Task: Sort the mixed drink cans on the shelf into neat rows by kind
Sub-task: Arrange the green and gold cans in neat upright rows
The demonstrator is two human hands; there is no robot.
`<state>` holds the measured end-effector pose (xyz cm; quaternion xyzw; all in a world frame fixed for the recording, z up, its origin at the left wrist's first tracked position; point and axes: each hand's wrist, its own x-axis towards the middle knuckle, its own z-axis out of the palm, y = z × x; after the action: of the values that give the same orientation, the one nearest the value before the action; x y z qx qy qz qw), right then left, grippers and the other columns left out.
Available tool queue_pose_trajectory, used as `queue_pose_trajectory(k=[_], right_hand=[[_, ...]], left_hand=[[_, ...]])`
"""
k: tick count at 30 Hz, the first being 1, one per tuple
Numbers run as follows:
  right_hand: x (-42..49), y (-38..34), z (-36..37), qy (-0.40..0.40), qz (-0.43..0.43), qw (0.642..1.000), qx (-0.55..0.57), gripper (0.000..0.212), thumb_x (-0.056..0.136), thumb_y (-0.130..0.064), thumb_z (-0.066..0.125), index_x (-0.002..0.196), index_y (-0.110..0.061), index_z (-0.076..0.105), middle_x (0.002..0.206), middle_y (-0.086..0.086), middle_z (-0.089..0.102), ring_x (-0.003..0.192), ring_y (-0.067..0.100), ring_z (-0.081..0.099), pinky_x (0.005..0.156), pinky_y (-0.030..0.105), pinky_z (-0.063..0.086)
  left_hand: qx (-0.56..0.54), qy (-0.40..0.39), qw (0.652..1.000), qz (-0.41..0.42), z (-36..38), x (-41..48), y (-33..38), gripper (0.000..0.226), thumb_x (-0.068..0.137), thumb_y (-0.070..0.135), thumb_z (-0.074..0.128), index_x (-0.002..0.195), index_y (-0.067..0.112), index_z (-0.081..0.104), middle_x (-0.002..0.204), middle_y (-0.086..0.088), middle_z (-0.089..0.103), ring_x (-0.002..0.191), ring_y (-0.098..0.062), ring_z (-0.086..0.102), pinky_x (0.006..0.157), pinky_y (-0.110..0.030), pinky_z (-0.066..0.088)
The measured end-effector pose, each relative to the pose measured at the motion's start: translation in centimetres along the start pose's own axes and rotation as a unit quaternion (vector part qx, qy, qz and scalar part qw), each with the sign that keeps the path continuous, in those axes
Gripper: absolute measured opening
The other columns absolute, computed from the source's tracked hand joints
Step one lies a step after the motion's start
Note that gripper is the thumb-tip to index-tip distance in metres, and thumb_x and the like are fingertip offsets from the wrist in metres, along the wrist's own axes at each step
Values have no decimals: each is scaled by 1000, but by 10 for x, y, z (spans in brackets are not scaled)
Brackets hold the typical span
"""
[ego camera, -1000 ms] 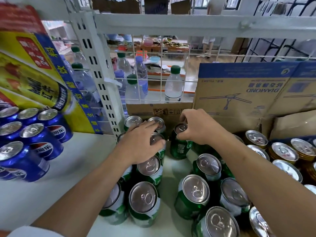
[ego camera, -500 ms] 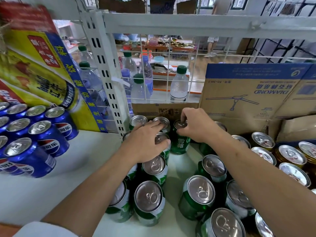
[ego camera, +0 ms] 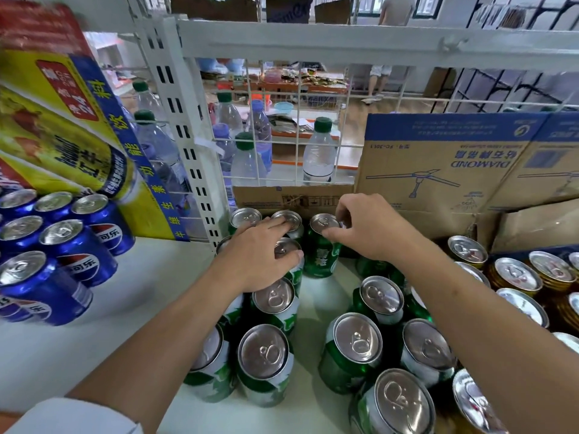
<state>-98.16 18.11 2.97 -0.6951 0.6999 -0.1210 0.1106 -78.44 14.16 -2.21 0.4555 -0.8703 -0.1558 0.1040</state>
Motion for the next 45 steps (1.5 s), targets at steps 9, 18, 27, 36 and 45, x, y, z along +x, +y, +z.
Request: queue_pose_trajectory(k=[9,18,27,36,45], right_hand=[[-55,18,-18,-230,29,971,-63,51,65,-50,82,107,-25,66,99,-6,66,89,15,61,83,43,55],[-54,28,-2,-63,49,996,-47,28,79,-47,64,96,-25,63,96,2,53,88,25,55,78,40,52],[-59,29,2,-71,48,994,-65,39,87,-48,58,112,-18,64,107,4,57,95,25,57,84,42,51],[-64,15,1,-41,12,999,34,24,75,-28,75,90,-10,72,84,8,68,79,24,62,66,36,51],[-53,-7,7,-32,-21,999,35,28,74,-23,77,99,-13,67,89,1,67,77,17,64,66,30,57]], left_hand=[[-49,26,998,17,-9,-7,9,61,87,57,52,134,17,55,138,1,54,127,-16,48,105,-27,31],[55,-218,966,128,-13,-49,88,75,72,75,61,130,29,50,130,7,55,117,-14,51,89,-32,46],[-18,-185,975,125,-10,-47,89,58,72,52,76,121,26,58,112,8,62,102,-10,56,85,-35,50],[-220,-3,971,90,-73,-51,73,38,59,48,81,94,41,67,88,21,69,80,4,63,74,-21,46],[-355,187,916,29,-103,-55,45,44,50,57,74,90,39,71,92,12,74,87,-8,69,79,-33,56]])
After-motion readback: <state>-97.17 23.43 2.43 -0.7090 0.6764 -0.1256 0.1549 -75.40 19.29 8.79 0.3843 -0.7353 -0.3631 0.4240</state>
